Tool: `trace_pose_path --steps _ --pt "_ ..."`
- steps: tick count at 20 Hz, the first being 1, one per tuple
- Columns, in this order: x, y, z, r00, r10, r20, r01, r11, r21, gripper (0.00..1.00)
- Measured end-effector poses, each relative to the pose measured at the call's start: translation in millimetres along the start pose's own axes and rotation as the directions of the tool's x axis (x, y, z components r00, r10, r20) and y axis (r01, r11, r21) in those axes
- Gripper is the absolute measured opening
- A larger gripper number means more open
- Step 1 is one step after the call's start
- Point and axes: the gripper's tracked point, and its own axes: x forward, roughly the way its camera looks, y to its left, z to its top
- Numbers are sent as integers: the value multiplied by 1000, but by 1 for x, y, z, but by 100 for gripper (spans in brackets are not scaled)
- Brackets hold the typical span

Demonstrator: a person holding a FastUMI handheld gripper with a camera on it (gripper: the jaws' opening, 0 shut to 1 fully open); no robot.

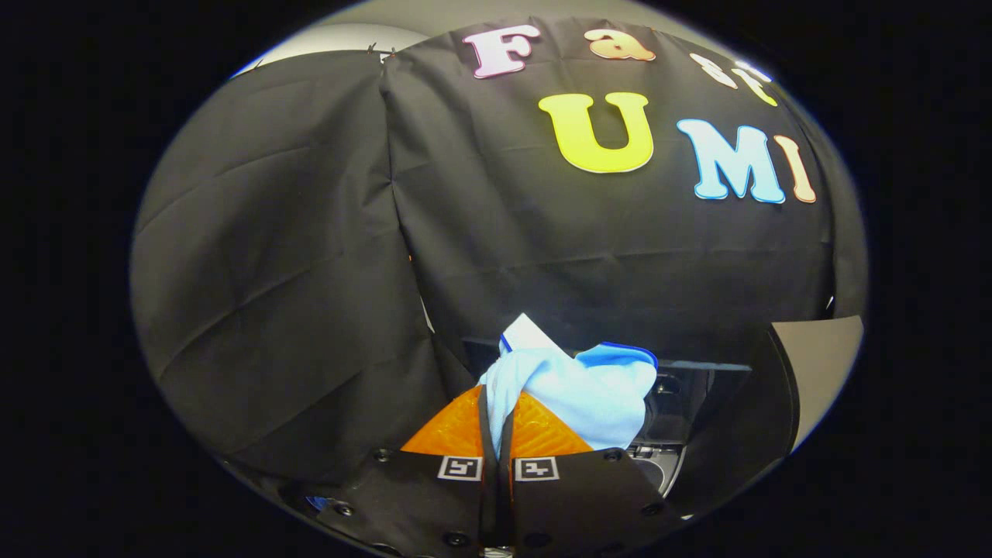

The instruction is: Put the clothes into the washing machine and then close the washing machine lid.

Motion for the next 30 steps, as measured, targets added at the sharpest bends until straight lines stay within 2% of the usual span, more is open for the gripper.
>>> trace_pose_path --steps 12,23,27,30 --pt "52 -22 -115 981 -39 -192 35 999 -28 2" --pt "90 -54 -217 925 -113 -363 112 993 -25 2" --pt "97 -65 -246 892 -142 -429 151 988 -14 2" --pt "96 -67 -255 885 -154 -440 154 987 -35 2"
